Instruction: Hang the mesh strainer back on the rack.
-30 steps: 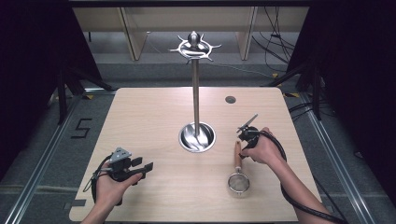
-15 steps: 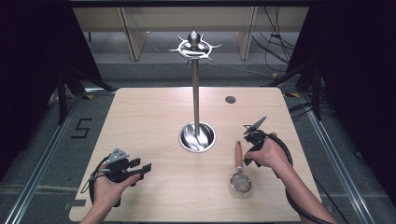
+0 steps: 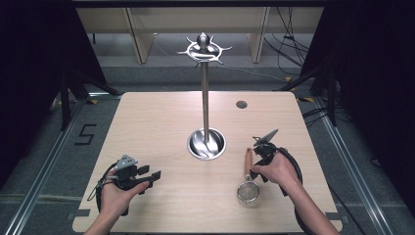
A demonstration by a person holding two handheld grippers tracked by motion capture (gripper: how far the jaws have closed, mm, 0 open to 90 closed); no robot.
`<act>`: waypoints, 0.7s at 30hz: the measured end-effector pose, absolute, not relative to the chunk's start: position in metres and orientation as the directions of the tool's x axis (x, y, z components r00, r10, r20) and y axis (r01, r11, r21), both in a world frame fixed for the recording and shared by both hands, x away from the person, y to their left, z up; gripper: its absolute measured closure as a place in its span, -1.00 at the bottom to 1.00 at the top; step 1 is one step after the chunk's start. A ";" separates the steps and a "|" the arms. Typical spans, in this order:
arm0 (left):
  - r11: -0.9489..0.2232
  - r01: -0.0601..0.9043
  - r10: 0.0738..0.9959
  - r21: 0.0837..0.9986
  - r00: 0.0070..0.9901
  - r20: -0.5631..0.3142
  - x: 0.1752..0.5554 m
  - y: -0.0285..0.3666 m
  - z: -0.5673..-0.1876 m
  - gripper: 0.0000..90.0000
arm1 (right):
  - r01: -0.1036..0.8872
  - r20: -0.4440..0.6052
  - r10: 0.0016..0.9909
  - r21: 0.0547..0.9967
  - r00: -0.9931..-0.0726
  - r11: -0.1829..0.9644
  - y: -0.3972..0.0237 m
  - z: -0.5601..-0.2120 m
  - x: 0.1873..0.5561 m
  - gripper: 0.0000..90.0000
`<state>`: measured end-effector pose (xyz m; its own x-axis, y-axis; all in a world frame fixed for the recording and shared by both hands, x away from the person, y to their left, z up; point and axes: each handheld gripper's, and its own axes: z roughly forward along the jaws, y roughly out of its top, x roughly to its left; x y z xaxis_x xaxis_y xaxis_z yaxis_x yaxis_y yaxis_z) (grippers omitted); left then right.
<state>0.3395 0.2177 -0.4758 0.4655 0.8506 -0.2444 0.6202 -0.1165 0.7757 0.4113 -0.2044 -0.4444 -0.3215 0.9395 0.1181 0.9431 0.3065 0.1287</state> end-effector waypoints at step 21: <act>-0.098 0.615 0.853 0.782 0.457 -0.252 0.340 0.218 -0.476 -0.06 | 0.967 0.139 0.957 0.075 -0.254 0.245 -0.189 -0.467 0.428 0.15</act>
<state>0.3398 0.2180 -0.4763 0.4566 0.8533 -0.2519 0.6152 -0.0983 0.7822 0.4284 -0.1892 -0.4665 -0.2538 0.9572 0.1393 0.9665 0.2453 0.0755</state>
